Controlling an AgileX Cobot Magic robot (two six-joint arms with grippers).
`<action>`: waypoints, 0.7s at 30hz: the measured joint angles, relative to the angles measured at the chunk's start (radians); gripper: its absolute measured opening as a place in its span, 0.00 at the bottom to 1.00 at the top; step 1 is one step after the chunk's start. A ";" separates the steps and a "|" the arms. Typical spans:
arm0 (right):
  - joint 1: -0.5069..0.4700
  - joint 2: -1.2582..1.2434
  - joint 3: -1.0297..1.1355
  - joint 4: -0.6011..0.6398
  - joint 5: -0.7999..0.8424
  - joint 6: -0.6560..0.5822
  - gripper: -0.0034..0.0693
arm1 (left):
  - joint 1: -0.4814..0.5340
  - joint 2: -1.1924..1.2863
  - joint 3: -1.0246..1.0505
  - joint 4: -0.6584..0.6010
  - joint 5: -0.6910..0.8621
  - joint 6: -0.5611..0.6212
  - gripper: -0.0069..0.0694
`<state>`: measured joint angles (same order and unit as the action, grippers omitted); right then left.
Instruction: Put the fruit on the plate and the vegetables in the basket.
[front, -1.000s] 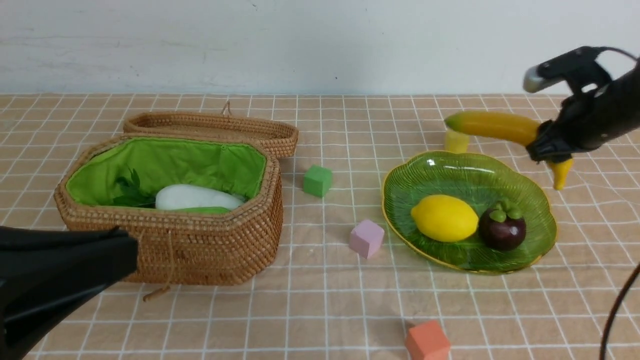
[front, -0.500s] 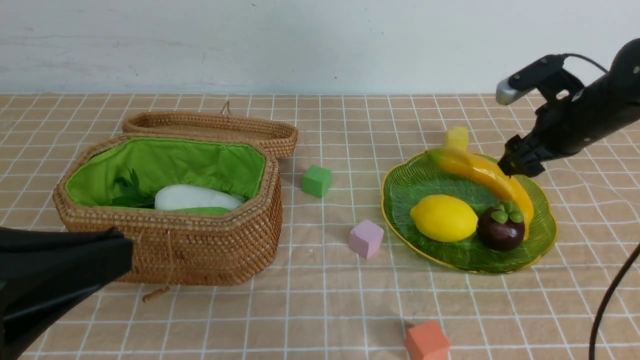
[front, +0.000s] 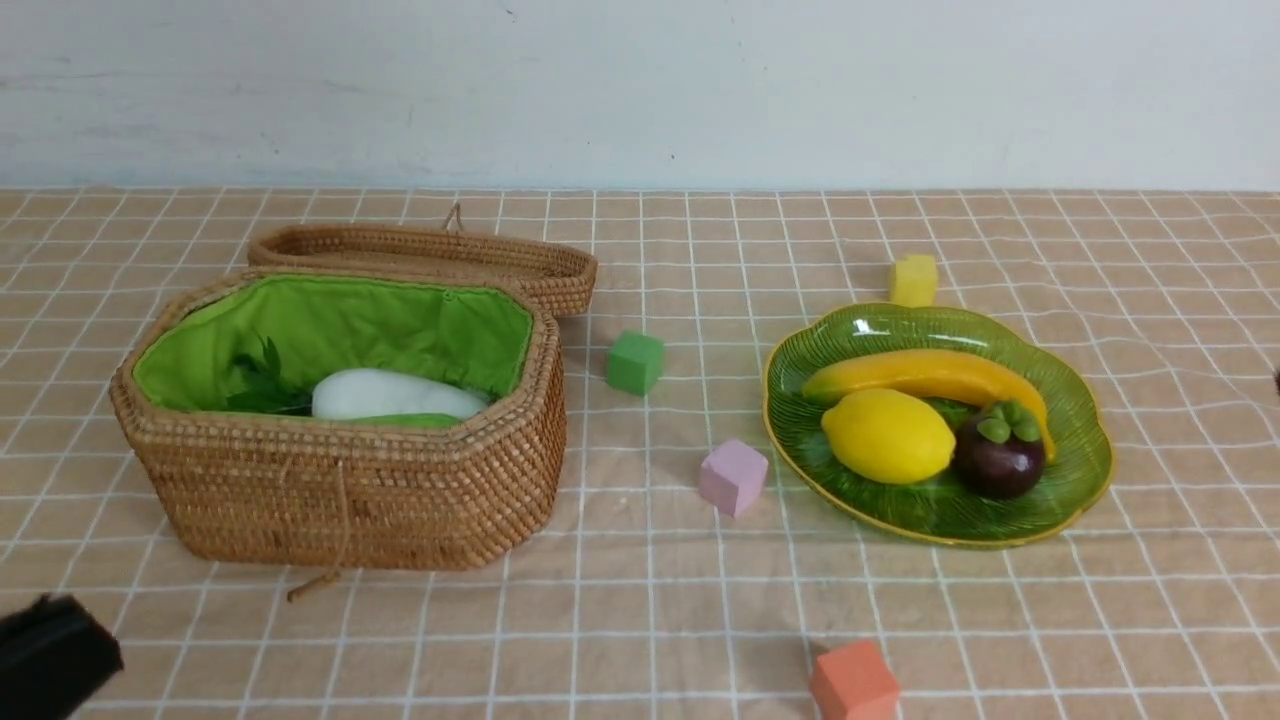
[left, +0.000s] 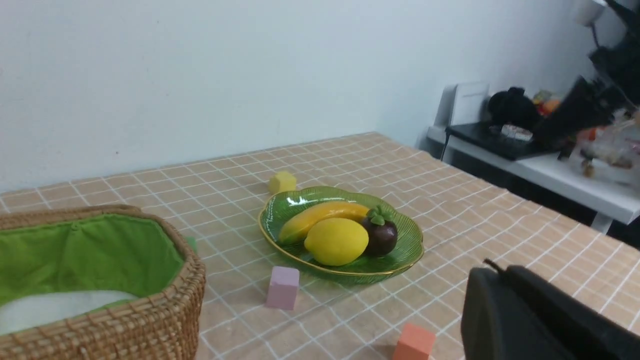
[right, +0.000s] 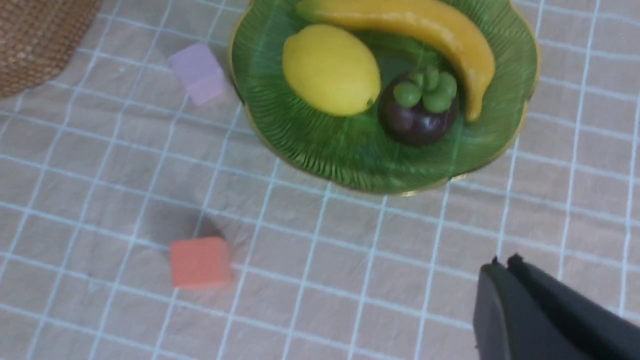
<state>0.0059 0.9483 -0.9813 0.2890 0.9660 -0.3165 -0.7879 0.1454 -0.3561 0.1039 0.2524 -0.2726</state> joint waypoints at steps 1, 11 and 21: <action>0.000 -0.099 0.058 -0.001 0.005 0.044 0.04 | 0.000 -0.018 0.037 0.000 -0.032 -0.019 0.09; 0.000 -0.725 0.368 -0.100 0.056 0.346 0.05 | 0.000 -0.050 0.203 0.000 -0.105 -0.070 0.10; 0.000 -0.867 0.573 -0.111 -0.200 0.403 0.08 | 0.000 -0.050 0.271 0.000 -0.064 -0.070 0.11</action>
<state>0.0059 0.0812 -0.4083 0.1780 0.7663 0.0866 -0.7879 0.0952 -0.0847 0.1039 0.1881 -0.3431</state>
